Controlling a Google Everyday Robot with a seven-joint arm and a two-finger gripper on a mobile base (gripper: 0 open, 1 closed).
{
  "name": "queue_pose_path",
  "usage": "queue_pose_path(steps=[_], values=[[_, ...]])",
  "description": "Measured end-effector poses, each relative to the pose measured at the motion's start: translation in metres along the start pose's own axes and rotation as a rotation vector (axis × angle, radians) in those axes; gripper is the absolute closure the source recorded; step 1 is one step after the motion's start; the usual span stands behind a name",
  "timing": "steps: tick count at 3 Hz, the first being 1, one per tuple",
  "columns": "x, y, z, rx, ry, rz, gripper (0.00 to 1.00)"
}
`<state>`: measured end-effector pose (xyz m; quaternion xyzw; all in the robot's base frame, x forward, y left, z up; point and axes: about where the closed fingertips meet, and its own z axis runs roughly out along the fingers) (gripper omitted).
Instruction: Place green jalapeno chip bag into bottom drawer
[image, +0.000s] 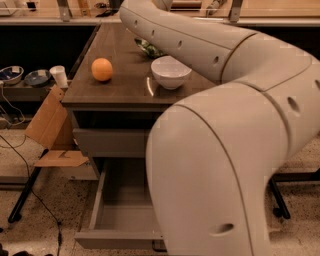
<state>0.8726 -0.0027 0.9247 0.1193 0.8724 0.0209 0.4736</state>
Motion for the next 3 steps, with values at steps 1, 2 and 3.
queue_pose_path(steps=[1, 2, 3], values=[[-0.007, 0.0, 0.016, 0.022, -0.01, 0.012, 0.0], [-0.01, 0.003, 0.032, 0.021, 0.0, 0.019, 0.0], [-0.007, 0.018, 0.05, 0.001, 0.029, 0.007, 0.0]])
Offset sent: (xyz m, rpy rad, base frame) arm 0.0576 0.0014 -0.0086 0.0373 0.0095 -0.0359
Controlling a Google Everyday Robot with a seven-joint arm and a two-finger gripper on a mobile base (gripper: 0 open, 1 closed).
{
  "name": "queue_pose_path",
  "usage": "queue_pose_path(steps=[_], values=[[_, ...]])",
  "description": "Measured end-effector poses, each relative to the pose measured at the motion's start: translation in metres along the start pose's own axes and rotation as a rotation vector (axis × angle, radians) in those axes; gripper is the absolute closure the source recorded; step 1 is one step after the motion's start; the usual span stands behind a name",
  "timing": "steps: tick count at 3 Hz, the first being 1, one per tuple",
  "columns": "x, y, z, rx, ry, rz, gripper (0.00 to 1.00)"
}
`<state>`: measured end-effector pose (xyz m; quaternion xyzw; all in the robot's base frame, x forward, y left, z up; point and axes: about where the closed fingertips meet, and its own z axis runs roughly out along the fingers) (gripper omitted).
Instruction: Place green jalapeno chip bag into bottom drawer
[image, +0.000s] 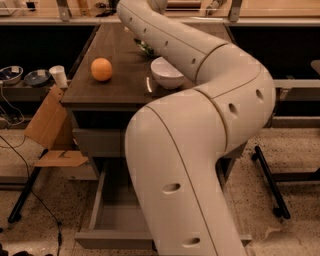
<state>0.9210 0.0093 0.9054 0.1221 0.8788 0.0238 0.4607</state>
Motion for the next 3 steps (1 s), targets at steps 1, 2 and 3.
queue_pose_path(steps=[1, 2, 3], values=[[0.001, 0.007, 0.009, -0.004, 0.015, -0.007, 0.0], [0.005, 0.012, 0.017, -0.004, 0.033, -0.017, 0.16], [0.007, 0.015, 0.024, -0.004, 0.046, -0.025, 0.47]])
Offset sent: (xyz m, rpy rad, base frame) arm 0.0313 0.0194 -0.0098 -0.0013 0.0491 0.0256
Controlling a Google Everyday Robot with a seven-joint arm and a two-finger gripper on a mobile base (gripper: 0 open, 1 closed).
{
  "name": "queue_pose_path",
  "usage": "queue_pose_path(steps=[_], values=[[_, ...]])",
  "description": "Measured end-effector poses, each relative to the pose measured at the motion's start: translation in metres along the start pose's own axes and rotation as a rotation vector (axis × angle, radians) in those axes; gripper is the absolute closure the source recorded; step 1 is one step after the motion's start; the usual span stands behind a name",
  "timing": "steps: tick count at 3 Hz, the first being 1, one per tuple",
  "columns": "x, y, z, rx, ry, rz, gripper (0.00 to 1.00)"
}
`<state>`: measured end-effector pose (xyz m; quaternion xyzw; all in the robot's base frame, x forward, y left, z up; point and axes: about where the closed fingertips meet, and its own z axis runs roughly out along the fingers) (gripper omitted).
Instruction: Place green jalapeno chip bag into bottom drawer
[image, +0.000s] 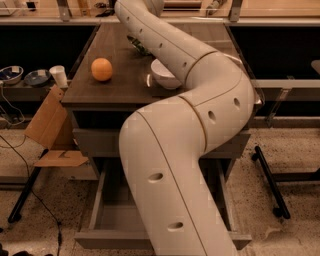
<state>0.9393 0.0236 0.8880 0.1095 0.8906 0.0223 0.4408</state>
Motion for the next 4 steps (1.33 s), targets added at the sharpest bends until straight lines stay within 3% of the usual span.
queue_pose_path(steps=[2, 3, 4], values=[[0.0, 0.0, 0.002, 0.001, 0.005, -0.003, 0.93], [-0.005, -0.007, -0.001, 0.001, -0.006, 0.016, 1.0], [-0.018, -0.02, -0.013, 0.005, -0.04, 0.046, 1.0]])
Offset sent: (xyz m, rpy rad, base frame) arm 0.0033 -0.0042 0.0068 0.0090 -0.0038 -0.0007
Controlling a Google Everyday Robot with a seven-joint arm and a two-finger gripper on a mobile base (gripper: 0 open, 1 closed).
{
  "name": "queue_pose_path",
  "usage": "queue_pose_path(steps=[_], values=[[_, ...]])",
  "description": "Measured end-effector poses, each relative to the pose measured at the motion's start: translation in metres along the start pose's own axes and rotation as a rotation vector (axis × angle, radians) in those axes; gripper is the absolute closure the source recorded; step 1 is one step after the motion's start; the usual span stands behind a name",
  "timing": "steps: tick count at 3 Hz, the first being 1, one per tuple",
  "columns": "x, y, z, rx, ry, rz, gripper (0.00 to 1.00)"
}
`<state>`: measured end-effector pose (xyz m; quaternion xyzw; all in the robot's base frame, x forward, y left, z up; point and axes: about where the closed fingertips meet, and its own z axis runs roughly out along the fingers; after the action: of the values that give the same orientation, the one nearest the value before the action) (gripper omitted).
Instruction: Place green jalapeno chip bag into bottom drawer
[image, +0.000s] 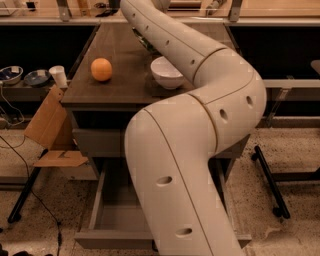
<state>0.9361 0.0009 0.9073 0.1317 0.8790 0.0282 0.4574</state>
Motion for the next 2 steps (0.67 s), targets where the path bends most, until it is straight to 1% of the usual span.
queue_pose_path(steps=[1, 2], values=[[-0.015, -0.013, -0.021, -0.005, -0.046, 0.034, 1.0], [-0.024, -0.026, -0.048, -0.015, -0.092, 0.061, 1.0]])
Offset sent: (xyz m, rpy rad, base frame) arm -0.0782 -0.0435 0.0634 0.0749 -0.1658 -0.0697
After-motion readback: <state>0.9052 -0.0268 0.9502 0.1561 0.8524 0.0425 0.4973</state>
